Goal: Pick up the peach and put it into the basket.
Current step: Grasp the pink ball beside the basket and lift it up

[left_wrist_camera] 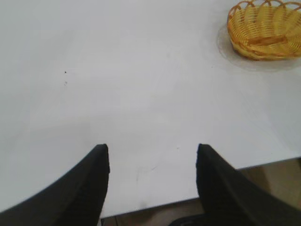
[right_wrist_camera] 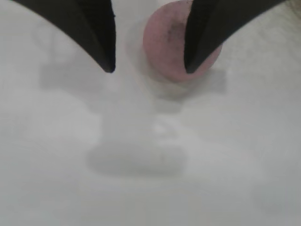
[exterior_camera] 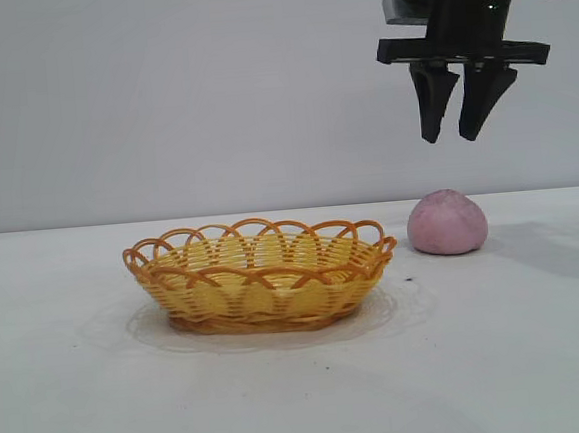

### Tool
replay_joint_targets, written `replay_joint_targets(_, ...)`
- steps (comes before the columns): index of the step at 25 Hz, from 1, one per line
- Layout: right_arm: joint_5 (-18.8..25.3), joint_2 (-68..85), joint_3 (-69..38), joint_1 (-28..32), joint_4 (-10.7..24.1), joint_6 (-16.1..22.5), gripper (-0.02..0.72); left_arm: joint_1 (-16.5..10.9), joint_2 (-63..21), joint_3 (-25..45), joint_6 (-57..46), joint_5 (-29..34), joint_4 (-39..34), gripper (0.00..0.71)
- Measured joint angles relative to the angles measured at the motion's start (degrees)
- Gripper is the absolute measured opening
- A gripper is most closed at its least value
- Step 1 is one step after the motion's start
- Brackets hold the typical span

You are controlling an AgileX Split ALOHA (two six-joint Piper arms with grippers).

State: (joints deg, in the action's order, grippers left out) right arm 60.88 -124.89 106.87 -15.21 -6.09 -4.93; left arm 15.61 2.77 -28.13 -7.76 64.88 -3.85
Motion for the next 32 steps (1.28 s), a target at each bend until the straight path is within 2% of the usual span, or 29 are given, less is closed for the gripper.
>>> replay_joint_targets(10, 5.1, -0.1, 0.0, 0.0, -0.2, -0.7, 0.329, 0.0, -3.8, 0.0, 1.3, -0.4, -0.1, 0.358)
replay_joint_targets(16, 8.3, -1.5, 0.0, 0.0, -2.8, -1.7, 0.329, 0.0, -3.9, 0.0, 3.9, -0.4, 1.3, 0.358)
replay_joint_targets(23, 8.6, -5.3, 0.0, 0.0, -5.7, -3.6, 0.329, -0.3, -3.9, 0.0, 4.0, -0.5, 1.3, 0.358)
replay_joint_targets(25, 8.3, -7.1, 0.0, 0.0, -6.1, -4.4, 0.244, -2.2, -3.9, 0.0, 4.1, -0.5, 1.3, 0.358)
replay_joint_targets(28, 6.6, -8.5, 0.1, 0.0, -6.4, -5.8, 0.075, -8.0, -3.9, 0.0, 4.1, -0.5, 1.3, 0.358)
replay_joint_targets(29, 6.0, -8.2, 0.2, -0.1, -6.4, -6.1, 0.051, -9.8, -3.9, 0.0, 4.1, -0.5, 1.3, 0.358)
replay_joint_targets(30, 5.8, -7.3, 0.3, -0.2, -6.7, -6.5, 0.059, -11.1, -3.9, 0.0, 4.1, -0.5, 1.3, 0.358)
replay_joint_targets(31, 5.9, -6.2, 0.3, -0.5, -6.9, -7.1, 0.000, -11.9, -3.9, 0.0, 4.1, -0.5, 1.3, 0.358)
replay_joint_targets(32, 6.4, -4.8, 0.3, -1.2, -7.3, -8.1, 0.000, -12.6, -3.9, 0.0, 4.1, -0.5, 1.3, 0.358)
